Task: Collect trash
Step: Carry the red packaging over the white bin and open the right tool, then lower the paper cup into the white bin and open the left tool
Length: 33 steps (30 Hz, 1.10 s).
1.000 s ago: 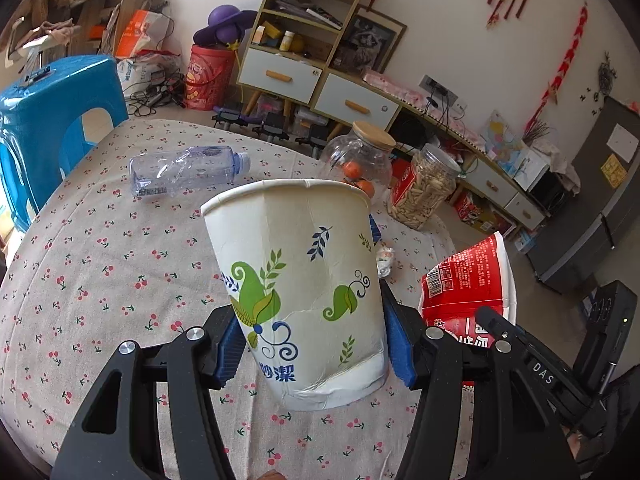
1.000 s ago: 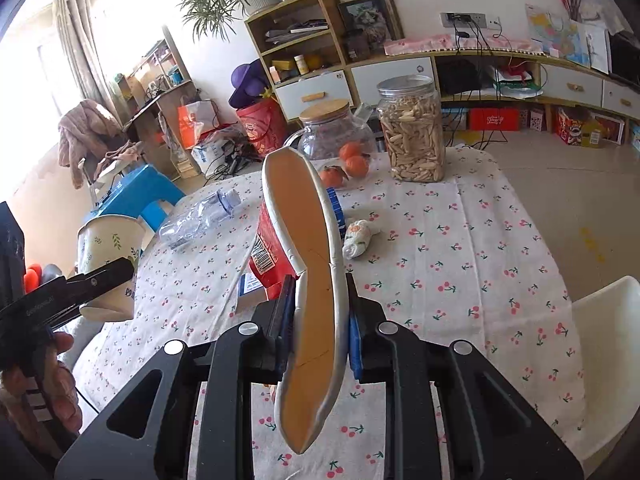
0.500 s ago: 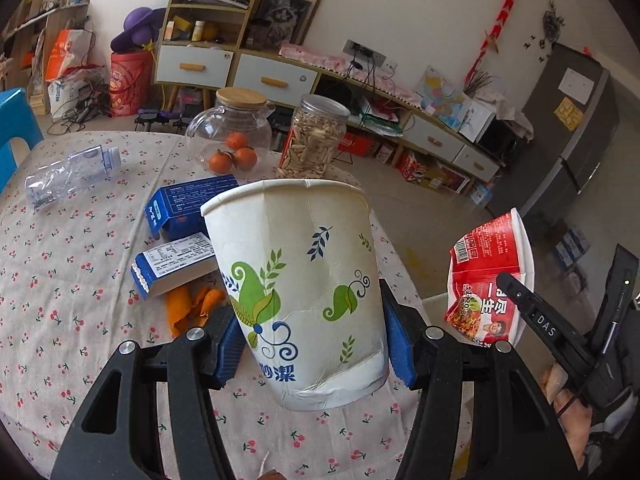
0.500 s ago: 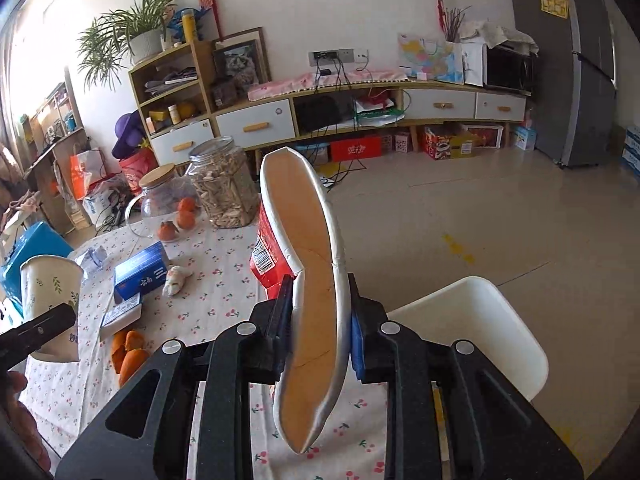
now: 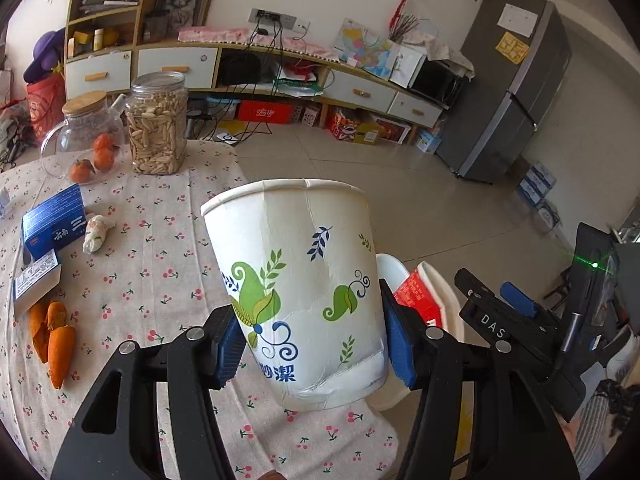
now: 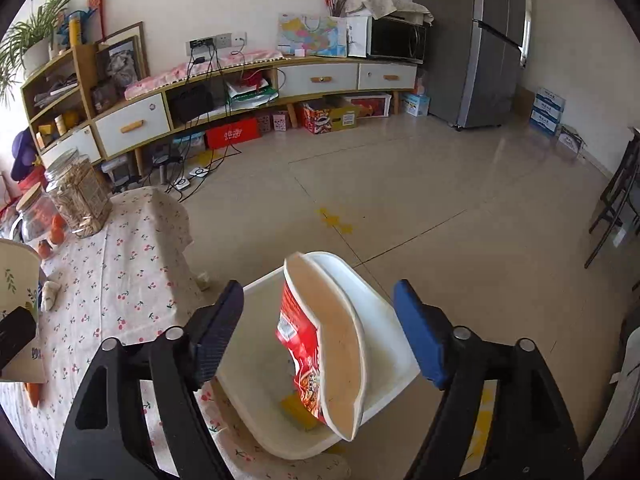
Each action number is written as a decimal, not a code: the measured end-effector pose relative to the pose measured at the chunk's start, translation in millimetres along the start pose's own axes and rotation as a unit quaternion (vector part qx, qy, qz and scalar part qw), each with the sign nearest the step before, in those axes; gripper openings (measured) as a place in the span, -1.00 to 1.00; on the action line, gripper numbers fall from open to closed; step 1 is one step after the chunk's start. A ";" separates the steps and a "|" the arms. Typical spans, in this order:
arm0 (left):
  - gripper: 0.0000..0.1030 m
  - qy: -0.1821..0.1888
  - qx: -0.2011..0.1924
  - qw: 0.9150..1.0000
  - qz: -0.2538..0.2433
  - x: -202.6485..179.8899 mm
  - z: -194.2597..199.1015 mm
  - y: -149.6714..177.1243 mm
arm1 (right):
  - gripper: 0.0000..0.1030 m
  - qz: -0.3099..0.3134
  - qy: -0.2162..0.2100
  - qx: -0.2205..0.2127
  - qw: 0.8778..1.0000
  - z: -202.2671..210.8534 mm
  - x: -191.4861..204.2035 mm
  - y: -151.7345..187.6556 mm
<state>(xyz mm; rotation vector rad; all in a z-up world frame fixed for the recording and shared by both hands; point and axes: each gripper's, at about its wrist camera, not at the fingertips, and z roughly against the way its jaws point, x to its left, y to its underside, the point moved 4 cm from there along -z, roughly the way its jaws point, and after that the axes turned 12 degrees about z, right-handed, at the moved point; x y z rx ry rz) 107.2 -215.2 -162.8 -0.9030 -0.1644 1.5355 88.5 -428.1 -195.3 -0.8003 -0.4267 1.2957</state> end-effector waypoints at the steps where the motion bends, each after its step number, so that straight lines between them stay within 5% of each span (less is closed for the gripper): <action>1: 0.13 0.002 0.004 1.000 -0.006 -8.3 -6.0 1.5 | 0.74 -0.009 0.010 -0.003 1.000 1.9 -8.3 0.4; 4: 0.13 0.007 0.017 1.000 -0.023 -31.8 -22.7 7.8 | 0.86 -0.034 0.031 -0.007 0.999 5.6 -30.1 2.4; 20: 0.15 0.014 0.093 0.993 -0.073 -103.5 -99.5 42.0 | 0.86 -0.130 0.063 0.012 0.989 7.0 -111.2 28.5; 23: 0.28 0.011 0.112 0.991 -0.066 -109.0 -112.4 42.2 | 0.86 -0.141 0.063 0.014 0.988 7.2 -117.0 30.9; 28: 0.39 0.005 0.103 0.992 -0.069 -106.5 -103.6 39.8 | 0.86 -0.153 0.061 0.007 0.986 10.0 -110.9 25.6; 33: 0.48 -0.028 0.043 0.993 -0.104 -87.7 -72.5 28.4 | 0.86 -0.120 0.051 0.004 0.991 10.0 -80.9 15.5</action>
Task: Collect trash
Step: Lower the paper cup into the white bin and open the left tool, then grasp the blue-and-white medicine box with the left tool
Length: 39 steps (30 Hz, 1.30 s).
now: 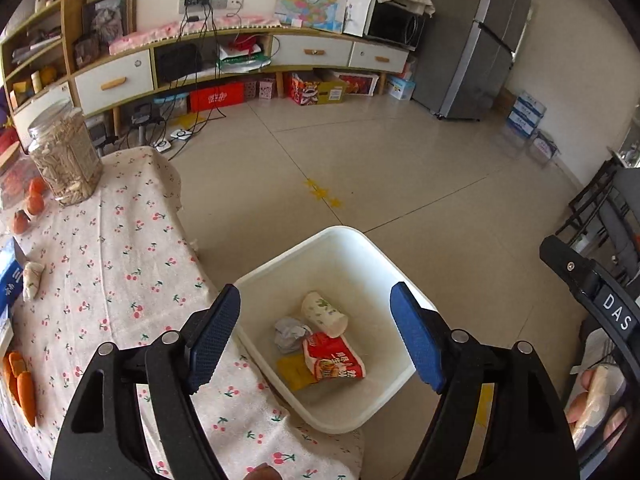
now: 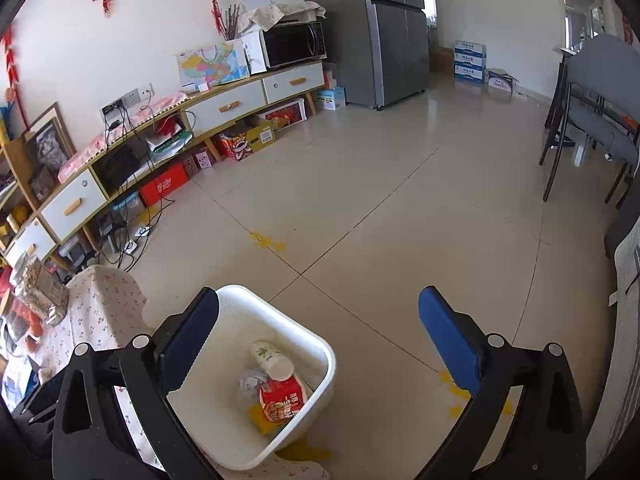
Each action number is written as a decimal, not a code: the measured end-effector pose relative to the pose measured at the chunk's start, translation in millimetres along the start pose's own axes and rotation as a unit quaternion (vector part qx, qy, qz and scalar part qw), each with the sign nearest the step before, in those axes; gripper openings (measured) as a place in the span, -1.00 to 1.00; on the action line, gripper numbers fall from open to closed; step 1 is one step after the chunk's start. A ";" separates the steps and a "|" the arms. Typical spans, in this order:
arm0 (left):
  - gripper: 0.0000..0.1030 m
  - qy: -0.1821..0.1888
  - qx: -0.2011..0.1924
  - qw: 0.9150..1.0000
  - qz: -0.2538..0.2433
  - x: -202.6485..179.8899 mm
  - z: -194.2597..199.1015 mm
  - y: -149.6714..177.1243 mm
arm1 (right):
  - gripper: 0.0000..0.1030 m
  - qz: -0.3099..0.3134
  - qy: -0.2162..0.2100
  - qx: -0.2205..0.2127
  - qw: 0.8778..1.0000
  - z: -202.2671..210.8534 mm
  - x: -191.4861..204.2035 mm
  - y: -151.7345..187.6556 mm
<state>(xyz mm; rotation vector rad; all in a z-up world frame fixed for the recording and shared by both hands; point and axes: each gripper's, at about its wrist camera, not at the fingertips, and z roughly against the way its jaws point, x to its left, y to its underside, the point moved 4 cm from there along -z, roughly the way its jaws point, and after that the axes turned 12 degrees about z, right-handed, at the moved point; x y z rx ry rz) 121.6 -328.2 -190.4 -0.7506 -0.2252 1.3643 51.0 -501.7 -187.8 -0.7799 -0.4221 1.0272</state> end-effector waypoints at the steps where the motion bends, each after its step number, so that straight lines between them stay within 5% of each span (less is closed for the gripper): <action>1: 0.48 -0.009 -0.009 1.000 -0.003 7.0 5.6 -1.5 | 0.86 0.007 -0.003 -0.004 1.000 2.0 7.8 -1.6; 11: 0.53 -0.083 -0.070 0.994 0.030 97.0 54.7 -20.7 | 0.86 0.105 -0.034 -0.049 0.993 26.4 102.4 -4.9; 24: 0.58 -0.170 -0.074 0.978 0.098 228.0 85.1 -10.2 | 0.86 0.205 -0.084 -0.068 0.973 48.9 215.3 12.1; 29: 0.58 -0.204 -0.049 0.973 0.099 276.0 87.3 -8.2 | 0.86 0.236 -0.107 -0.061 0.964 53.5 256.6 24.0; 39: 0.65 -0.226 0.111 0.967 0.050 365.1 52.7 -10.3 | 0.86 0.293 -0.175 -0.030 0.939 53.2 327.5 47.6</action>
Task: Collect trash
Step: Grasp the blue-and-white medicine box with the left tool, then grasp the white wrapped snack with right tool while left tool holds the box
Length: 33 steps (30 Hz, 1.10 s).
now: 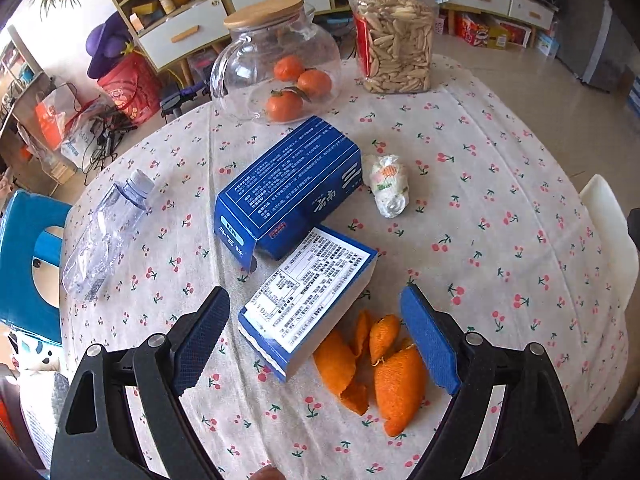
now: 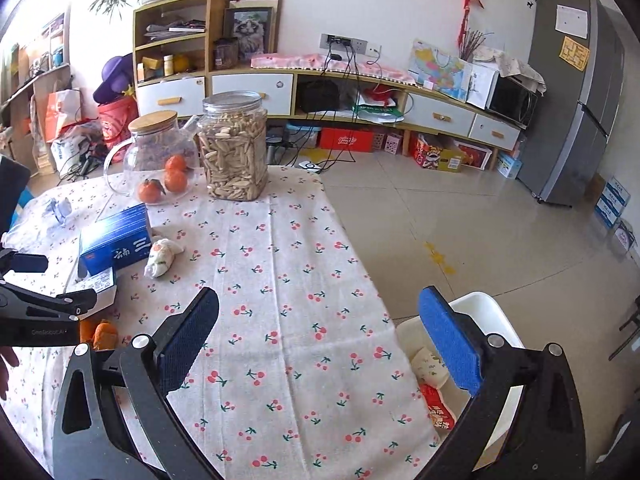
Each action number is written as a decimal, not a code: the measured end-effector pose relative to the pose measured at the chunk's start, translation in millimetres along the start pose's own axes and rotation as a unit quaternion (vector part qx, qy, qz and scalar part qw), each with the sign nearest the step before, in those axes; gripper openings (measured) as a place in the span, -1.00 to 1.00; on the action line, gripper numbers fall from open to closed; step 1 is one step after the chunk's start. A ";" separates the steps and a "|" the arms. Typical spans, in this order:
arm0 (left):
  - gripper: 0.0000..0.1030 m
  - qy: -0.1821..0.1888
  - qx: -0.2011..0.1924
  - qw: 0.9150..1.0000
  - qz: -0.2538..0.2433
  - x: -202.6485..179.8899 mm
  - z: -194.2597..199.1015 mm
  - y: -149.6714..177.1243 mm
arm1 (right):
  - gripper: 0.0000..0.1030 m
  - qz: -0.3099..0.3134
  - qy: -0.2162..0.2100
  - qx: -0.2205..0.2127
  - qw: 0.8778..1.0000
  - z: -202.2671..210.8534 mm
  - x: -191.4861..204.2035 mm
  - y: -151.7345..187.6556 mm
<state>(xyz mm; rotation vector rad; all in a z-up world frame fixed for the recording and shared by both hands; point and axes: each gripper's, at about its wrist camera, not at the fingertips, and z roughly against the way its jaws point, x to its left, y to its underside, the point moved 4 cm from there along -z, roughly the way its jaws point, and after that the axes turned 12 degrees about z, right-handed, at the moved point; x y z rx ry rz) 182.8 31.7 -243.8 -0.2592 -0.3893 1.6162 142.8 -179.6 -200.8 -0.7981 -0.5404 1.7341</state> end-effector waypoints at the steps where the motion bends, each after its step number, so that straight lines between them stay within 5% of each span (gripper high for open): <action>1: 0.65 0.005 0.017 1.000 -0.001 4.7 -7.3 -1.6 | 0.86 0.001 -0.015 0.005 1.000 -3.6 5.4 -1.0; 11: 0.65 0.046 0.098 0.994 -0.009 18.6 -55.2 -7.9 | 0.86 0.014 -0.097 0.049 0.994 -32.7 48.3 -2.6; 15: 0.35 0.075 0.104 0.992 -0.001 27.5 -55.6 -1.7 | 0.86 0.014 -0.109 0.065 0.992 -42.4 55.9 -1.5; 19: 0.12 0.111 0.077 0.990 0.036 45.7 -30.0 6.0 | 0.86 -0.009 -0.129 0.070 0.989 -49.8 60.7 -4.7; 23: 0.12 0.153 0.035 0.982 0.102 69.3 8.7 19.8 | 0.86 -0.036 -0.148 0.075 0.986 -63.8 69.5 -11.9; 29: 0.12 0.208 -0.032 0.947 0.243 114.2 45.6 43.7 | 0.86 -0.040 -0.159 0.067 0.984 -88.6 93.9 -36.5; 33: 0.12 0.194 -0.068 0.939 0.275 129.0 53.1 45.4 | 0.86 -0.030 -0.155 0.072 0.985 -105.9 109.0 -41.6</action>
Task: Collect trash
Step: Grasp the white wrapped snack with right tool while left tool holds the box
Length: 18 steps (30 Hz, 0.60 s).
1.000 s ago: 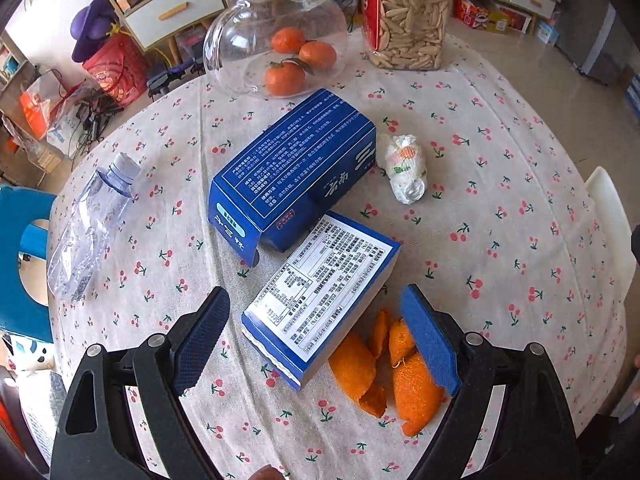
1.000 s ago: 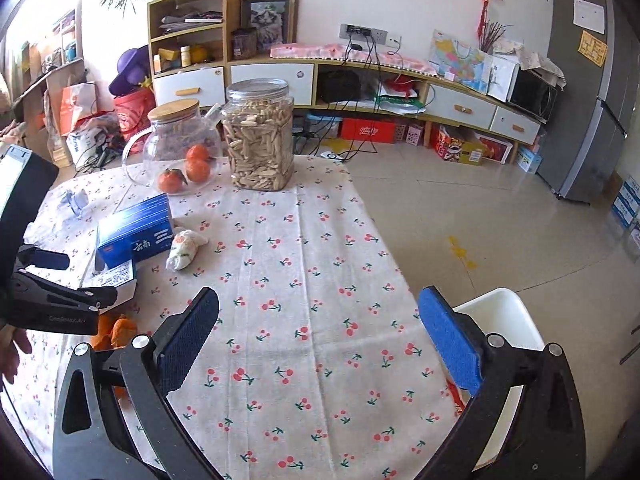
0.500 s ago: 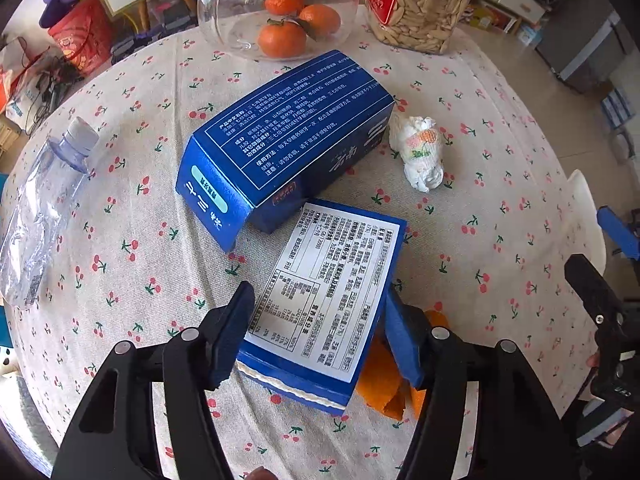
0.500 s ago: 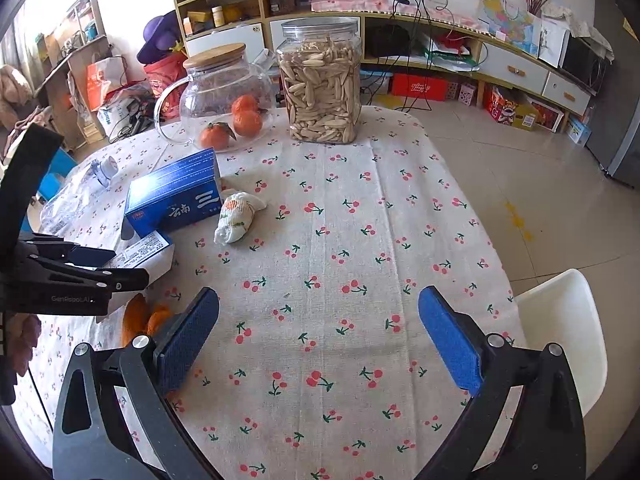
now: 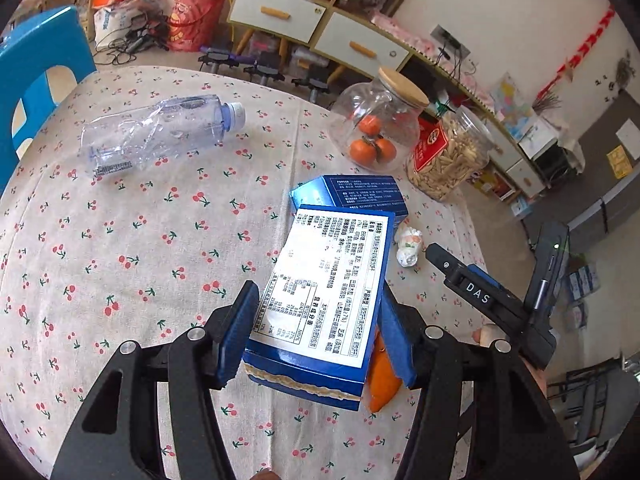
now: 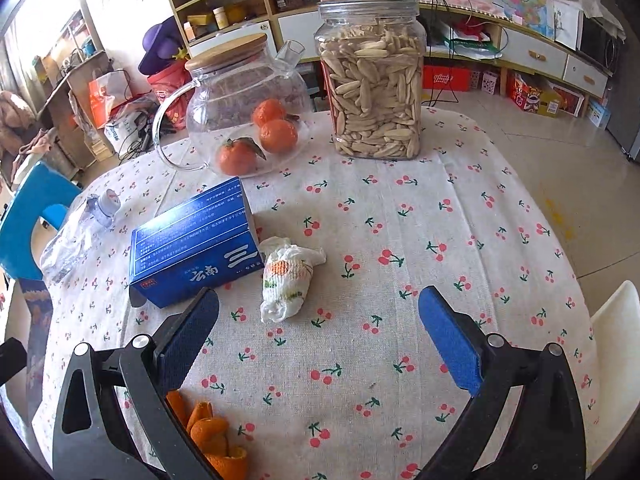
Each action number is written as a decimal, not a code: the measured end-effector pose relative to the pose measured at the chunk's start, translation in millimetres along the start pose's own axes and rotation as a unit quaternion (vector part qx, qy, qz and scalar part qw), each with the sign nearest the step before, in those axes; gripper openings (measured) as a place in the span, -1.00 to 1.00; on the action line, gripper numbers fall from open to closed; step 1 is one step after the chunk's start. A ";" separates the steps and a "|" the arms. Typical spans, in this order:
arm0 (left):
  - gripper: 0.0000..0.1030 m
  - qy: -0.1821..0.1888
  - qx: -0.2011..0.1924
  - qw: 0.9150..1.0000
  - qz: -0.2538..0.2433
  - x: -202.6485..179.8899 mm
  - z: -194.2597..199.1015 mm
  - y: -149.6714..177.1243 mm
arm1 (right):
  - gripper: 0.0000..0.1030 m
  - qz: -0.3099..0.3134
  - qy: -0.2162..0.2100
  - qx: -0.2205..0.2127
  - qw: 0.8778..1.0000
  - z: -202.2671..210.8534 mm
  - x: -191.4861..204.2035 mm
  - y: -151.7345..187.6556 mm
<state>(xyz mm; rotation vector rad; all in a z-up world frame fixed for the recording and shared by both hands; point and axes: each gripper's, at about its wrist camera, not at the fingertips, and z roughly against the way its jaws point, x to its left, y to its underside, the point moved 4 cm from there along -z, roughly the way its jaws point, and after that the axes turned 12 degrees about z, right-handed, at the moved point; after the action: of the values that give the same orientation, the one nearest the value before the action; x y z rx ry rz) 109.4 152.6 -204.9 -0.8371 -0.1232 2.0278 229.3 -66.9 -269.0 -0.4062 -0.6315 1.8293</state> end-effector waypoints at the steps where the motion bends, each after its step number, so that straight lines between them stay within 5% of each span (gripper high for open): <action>1: 0.12 0.005 -0.010 1.000 0.006 -0.6 2.5 -6.5 | 0.86 0.001 0.002 0.003 1.000 -4.5 1.6 -0.6; 6: 0.12 0.006 -0.029 0.999 0.015 5.4 1.2 -15.9 | 0.71 0.021 0.014 0.007 1.000 -19.9 13.2 -6.1; 13: 0.12 -0.016 -0.027 0.999 0.015 18.3 -7.6 -15.0 | -0.40 0.044 0.029 0.018 0.998 -34.7 24.0 -3.5; 18: 0.12 -0.024 -0.034 0.999 0.025 28.0 -5.3 -17.2 | -0.41 0.054 0.027 0.004 0.998 -28.0 31.4 -6.2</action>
<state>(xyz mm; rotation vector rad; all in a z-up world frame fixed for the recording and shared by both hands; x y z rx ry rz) 114.9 183.3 -216.6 -0.8408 -0.2008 2.1020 239.0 -29.5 -286.7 -0.4917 -0.5744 1.9168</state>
